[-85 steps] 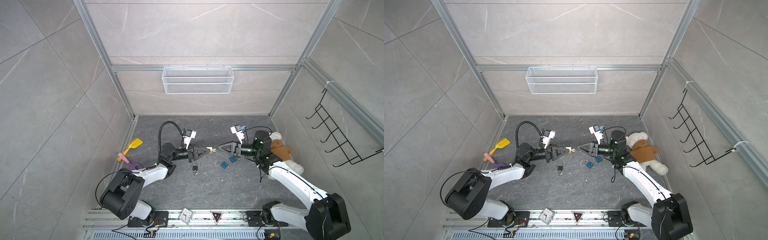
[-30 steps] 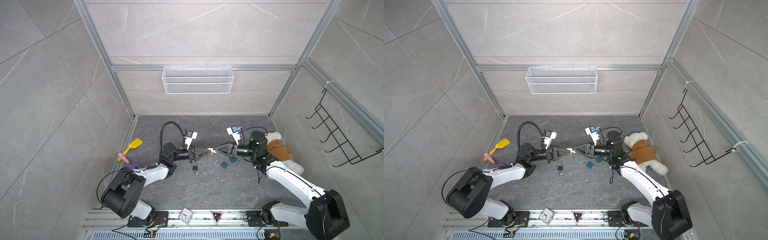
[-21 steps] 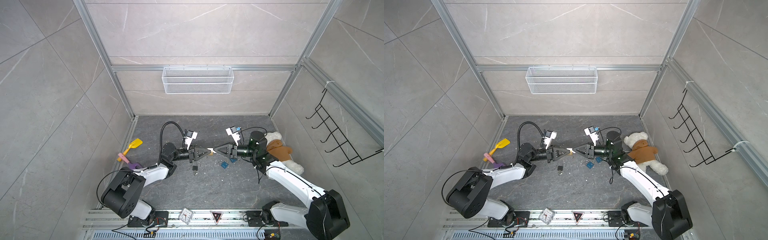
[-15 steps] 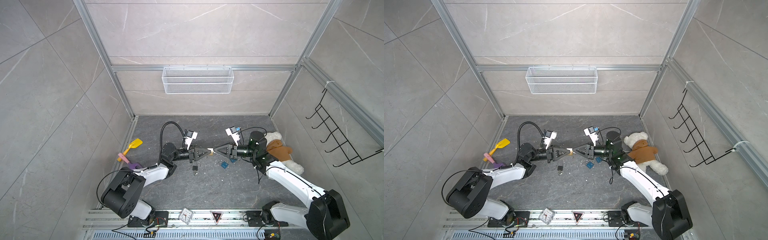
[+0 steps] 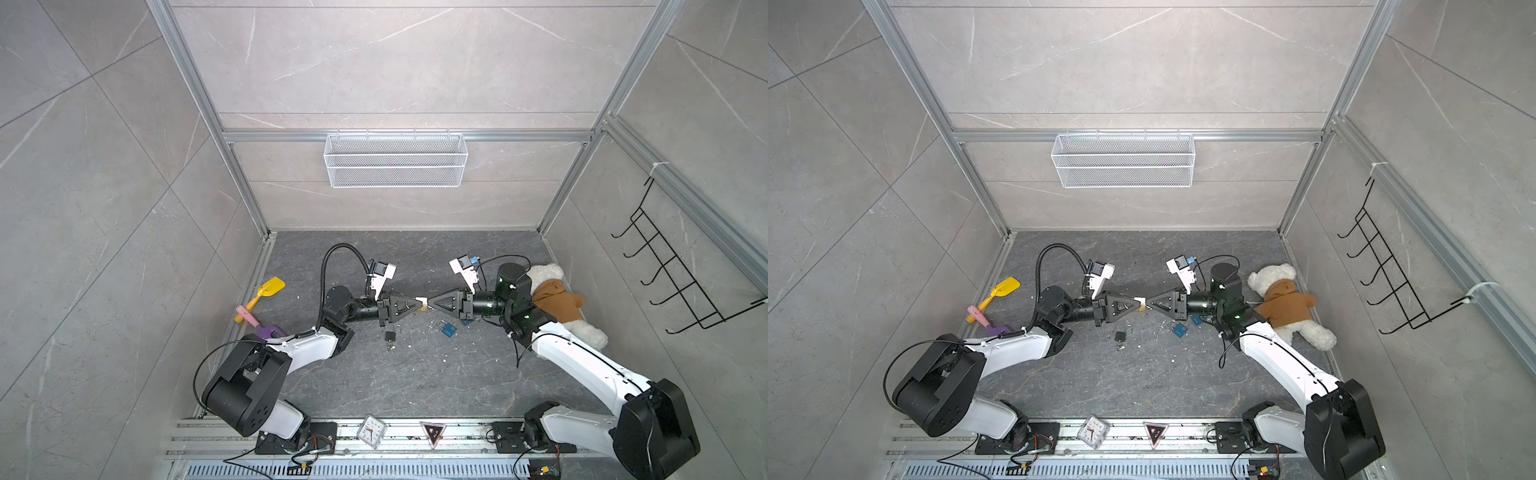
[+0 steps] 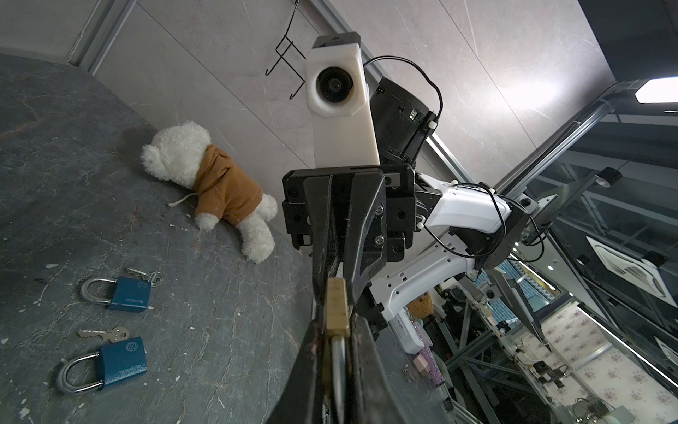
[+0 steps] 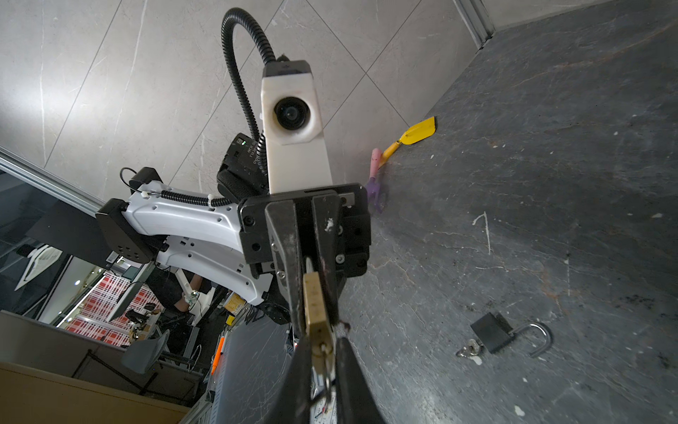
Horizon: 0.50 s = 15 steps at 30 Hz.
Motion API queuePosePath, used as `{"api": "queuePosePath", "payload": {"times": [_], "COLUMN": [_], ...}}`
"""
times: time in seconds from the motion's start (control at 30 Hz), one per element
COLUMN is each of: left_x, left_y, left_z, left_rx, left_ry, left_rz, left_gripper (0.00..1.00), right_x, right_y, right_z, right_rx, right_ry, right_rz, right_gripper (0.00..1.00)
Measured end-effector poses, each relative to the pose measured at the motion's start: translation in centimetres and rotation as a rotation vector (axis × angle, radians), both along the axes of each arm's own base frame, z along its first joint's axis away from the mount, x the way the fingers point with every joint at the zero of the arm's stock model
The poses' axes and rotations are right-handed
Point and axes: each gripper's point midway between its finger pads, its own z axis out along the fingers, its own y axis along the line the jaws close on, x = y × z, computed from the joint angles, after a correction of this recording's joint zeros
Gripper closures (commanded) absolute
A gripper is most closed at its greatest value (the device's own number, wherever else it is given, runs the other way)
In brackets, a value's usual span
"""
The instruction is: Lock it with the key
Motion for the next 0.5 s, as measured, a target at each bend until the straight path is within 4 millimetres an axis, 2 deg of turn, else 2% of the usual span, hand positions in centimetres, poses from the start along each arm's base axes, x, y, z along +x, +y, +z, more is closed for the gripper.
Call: {"api": "queuePosePath", "payload": {"times": [0.23,0.5], "left_x": [-0.12,-0.38], "left_y": [-0.06,-0.10], "left_z": [-0.02,-0.05], "left_rx": [0.001,0.003], "left_ry": [0.000,-0.002], "left_rz": [-0.005,-0.018], "left_gripper": [1.00,1.00], "right_x": [-0.30,-0.52], "right_y": [-0.13,-0.21], "right_z": [-0.20,-0.01], "right_rx": [-0.012,-0.010], "right_ry": [0.004,-0.004], "right_rz": [0.002,0.008], "right_gripper": [0.85,1.00]}}
